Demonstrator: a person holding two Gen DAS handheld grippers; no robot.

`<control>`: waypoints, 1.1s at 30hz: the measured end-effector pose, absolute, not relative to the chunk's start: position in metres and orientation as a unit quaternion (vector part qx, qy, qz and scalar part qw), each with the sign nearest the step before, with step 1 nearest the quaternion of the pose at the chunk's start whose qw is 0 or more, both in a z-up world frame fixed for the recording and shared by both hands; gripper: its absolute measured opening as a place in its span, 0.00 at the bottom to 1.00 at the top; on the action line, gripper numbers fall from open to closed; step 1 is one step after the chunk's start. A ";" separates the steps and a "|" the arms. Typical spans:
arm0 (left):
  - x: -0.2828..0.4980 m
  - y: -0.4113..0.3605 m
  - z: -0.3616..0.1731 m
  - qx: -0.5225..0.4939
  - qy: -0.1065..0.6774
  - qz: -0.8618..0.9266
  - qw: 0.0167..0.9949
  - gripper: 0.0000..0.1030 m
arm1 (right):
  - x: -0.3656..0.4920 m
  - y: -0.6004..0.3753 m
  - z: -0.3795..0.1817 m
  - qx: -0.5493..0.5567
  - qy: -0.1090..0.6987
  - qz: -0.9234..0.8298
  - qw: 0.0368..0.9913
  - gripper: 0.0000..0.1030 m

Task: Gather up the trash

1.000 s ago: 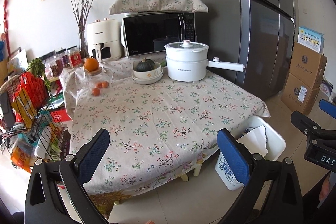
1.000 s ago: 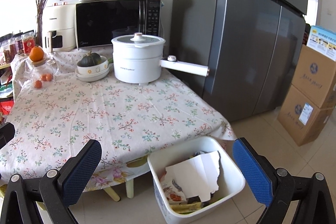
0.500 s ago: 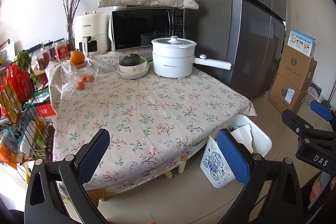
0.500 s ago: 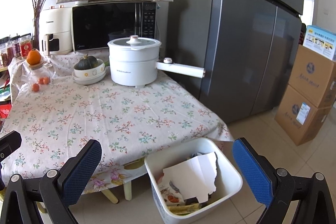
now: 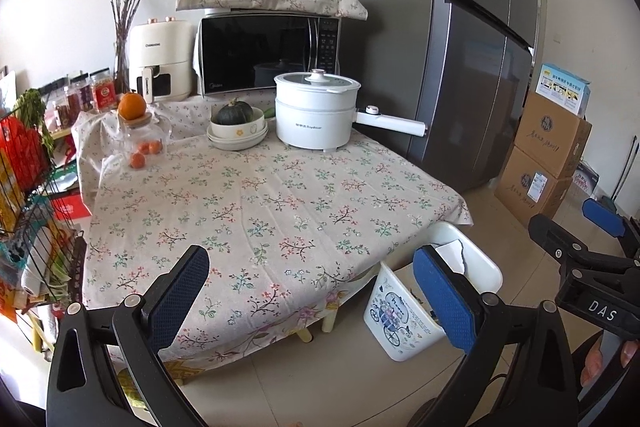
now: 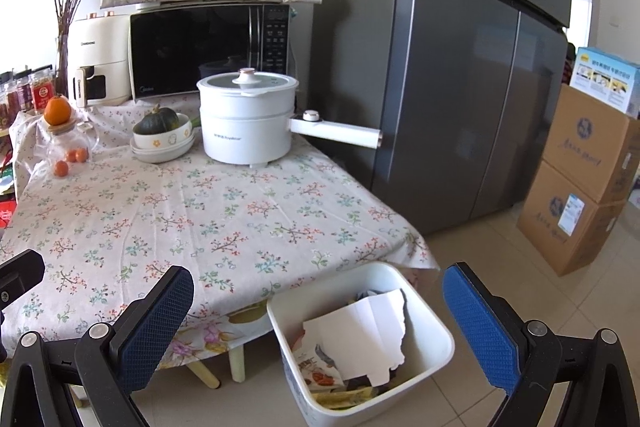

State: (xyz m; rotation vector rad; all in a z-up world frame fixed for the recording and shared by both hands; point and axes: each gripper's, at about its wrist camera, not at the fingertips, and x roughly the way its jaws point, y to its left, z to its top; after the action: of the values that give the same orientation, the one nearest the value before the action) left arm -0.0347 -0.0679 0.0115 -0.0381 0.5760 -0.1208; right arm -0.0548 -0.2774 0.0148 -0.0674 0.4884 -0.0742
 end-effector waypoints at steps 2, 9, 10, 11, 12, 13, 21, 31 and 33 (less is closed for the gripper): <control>-0.034 -0.068 0.011 -0.018 0.285 -0.059 0.957 1.00 | -0.055 -0.277 0.015 -0.033 0.242 -0.038 0.969 0.99; -0.035 -0.068 0.010 -0.018 0.285 -0.060 0.957 1.00 | -0.055 -0.278 0.015 -0.032 0.239 -0.039 0.970 0.99; -0.034 -0.068 0.010 -0.017 0.285 -0.059 0.957 1.00 | -0.055 -0.278 0.015 -0.032 0.239 -0.040 0.970 0.99; -0.034 -0.068 0.010 -0.017 0.286 -0.059 0.956 1.00 | -0.055 -0.279 0.015 -0.032 0.240 -0.039 0.970 0.99; -0.034 -0.067 0.009 -0.018 0.287 -0.059 0.956 1.00 | -0.055 -0.279 0.015 -0.031 0.240 -0.039 0.970 0.99; -0.034 -0.067 0.009 -0.018 0.287 -0.059 0.956 1.00 | -0.055 -0.279 0.015 -0.031 0.240 -0.039 0.970 0.99; -0.034 -0.066 0.008 -0.015 0.288 -0.058 0.956 1.00 | -0.056 -0.280 0.016 -0.029 0.238 -0.041 0.970 0.99; -0.034 -0.066 0.006 -0.014 0.291 -0.057 0.955 1.00 | -0.057 -0.280 0.016 -0.029 0.238 -0.042 0.970 0.99; -0.032 -0.065 0.005 -0.015 0.295 -0.060 0.953 1.00 | -0.056 -0.280 0.016 -0.030 0.238 -0.042 0.970 0.99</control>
State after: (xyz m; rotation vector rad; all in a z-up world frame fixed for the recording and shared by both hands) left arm -0.0324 -0.0650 0.0045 -0.0299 0.5996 -0.1215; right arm -0.0563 -0.2798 0.0155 -0.0597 0.4808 -0.0843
